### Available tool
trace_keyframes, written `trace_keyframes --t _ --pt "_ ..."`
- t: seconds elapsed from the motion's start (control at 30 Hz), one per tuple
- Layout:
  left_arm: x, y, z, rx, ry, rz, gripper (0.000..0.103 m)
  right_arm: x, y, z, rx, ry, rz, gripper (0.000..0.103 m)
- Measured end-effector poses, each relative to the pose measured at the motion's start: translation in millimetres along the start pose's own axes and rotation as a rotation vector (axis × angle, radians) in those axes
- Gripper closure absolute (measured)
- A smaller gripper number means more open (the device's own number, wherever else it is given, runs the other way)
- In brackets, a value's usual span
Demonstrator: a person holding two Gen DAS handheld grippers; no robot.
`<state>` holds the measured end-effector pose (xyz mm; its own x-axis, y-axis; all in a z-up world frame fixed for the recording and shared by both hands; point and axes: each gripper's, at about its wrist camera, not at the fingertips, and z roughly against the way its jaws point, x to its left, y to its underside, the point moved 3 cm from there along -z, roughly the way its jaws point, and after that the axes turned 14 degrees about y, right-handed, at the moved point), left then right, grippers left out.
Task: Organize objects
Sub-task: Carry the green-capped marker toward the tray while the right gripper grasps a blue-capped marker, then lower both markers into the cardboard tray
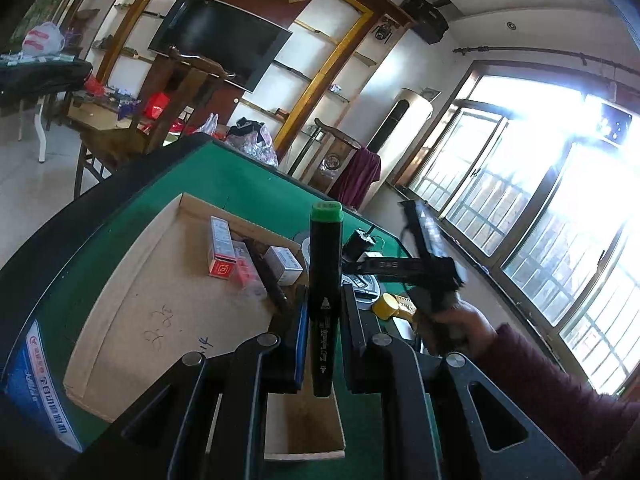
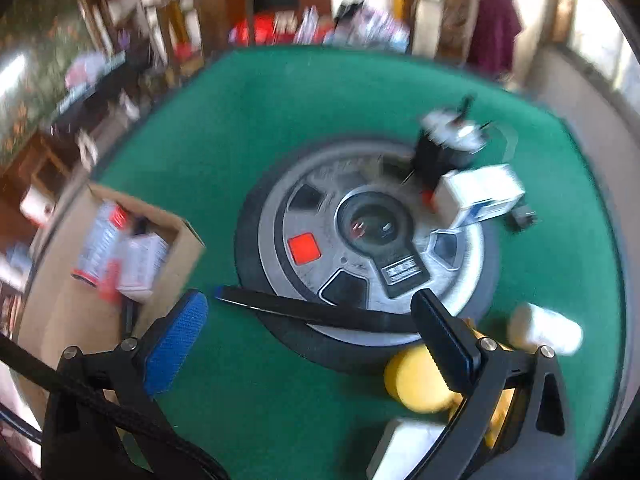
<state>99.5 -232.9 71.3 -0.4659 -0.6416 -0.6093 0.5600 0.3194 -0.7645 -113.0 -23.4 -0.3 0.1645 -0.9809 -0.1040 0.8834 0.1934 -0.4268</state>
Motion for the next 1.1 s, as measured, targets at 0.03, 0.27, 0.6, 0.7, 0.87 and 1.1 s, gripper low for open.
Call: trace_keyframes --t 0.03,0.27,0.6,0.7,0.87,1.1 --pt "1.8 0.0 0.3 0.000 0.002 0.001 0.091 1.8 0.4 -8.7 0.042 -0.028 0.023 0.001" --pt "25.4 -1.2 -4.2 0.000 0.012 0.050 0.091 29.7 19.6 -17.6 0.045 0.106 0.344 0.002" --pt "28.2 0.1 -8.2 0.013 -0.011 0.052 0.091 21.8 7.4 -20.2 0.026 0.063 0.345 0.067" --pt "27.1 -0.2 -8.9 0.014 -0.014 0.058 0.091 17.6 5.2 -19.1 0.027 0.026 0.306 0.084" --pt "23.0 -1.3 -8.6 0.019 -0.025 0.054 0.091 12.6 8.4 -16.0 0.006 -0.002 0.240 0.091" --pt "20.0 -0.7 -4.0 0.015 -0.030 0.061 0.091 -10.0 24.2 6.1 -0.044 -0.087 0.115 0.091"
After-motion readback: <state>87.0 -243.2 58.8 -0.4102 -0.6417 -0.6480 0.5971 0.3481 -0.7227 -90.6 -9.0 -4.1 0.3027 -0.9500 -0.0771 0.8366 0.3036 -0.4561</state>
